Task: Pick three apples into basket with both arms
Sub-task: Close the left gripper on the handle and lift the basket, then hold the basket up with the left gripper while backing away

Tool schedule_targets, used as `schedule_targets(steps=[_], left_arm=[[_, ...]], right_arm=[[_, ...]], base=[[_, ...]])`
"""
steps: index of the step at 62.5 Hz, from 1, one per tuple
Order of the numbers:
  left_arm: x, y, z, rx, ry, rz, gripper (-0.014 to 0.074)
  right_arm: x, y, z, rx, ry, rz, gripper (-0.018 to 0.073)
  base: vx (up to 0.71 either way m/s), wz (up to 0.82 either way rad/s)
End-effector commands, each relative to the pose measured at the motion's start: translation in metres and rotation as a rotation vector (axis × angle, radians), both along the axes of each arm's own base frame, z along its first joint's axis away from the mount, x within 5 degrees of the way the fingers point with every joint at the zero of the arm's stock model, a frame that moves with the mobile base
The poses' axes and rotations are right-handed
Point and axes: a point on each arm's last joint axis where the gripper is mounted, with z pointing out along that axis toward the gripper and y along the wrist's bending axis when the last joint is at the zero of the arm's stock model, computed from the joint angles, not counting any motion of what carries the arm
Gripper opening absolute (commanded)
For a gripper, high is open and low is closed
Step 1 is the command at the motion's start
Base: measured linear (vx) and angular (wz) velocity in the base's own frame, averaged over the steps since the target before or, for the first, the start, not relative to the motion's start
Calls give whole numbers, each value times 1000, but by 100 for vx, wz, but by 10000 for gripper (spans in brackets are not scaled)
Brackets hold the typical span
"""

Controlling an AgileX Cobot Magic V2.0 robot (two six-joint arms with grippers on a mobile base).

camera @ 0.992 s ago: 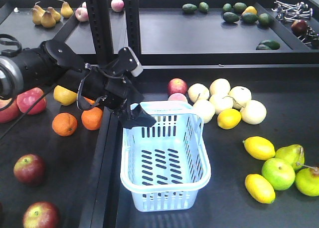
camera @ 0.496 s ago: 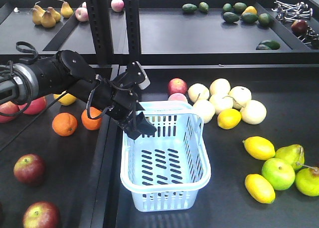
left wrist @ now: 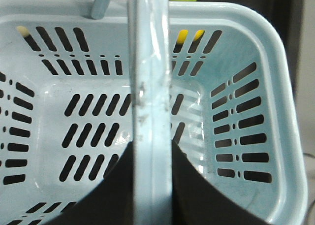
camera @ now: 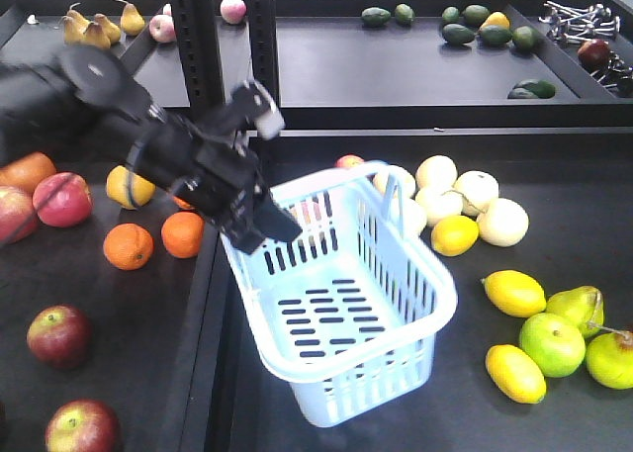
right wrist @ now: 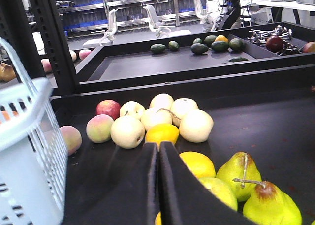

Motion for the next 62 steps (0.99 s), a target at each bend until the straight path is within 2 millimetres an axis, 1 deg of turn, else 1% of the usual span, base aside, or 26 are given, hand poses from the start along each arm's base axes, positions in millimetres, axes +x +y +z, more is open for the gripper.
schedule_targets(steps=[1,2,11,17,22,24,25,30,34,40,47,54,62], left_arm=[[-32,5,64,-136,-36,44,-8],[-36,6,70,-143,-40,48,-8],[-68,18,105,-198,-40,109,-8],[-90,28,118,-242,-47,175,-8],[-108,37,121,-282,-57,254,-8],[-115,41,117,-290,-49,284,-8],[-122,44,118,-301,-58,296,-8],[-142,55,113,-334,-80,361,-8],[-163,67,105,-367,-101,421,-8],[-189,81,92,-426,-116,500,-8],[-214,93,79,-498,-127,557,-8],[-233,102,70,-562,-139,590,-8],[-245,108,64,-585,-166,602,-8]], right_arm=[[0,1,3,-20,-75,12,-6],[0,1,3,-20,-75,12,-6],[0,1,3,-20,-75,12,-6],[0,1,3,-20,-75,12,-6],[0,1,3,-20,-75,12,-6],[0,1,3,-20,-75,12,-6],[0,1,3,-20,-75,12,-6],[0,1,3,-20,-75,12,-6],[0,1,3,-20,-75,12,-6],[0,1,3,-20,-75,12,-6],[0,1,3,-20,-75,12,-6],[0,1,3,-20,-75,12,-6],[0,1,3,-20,-75,12,-6]], base=[[0,0],[0,0],[0,0],[0,0],[0,0],[0,0],[0,0],[0,0],[0,0],[0,0],[0,0],[0,0],[0,0]])
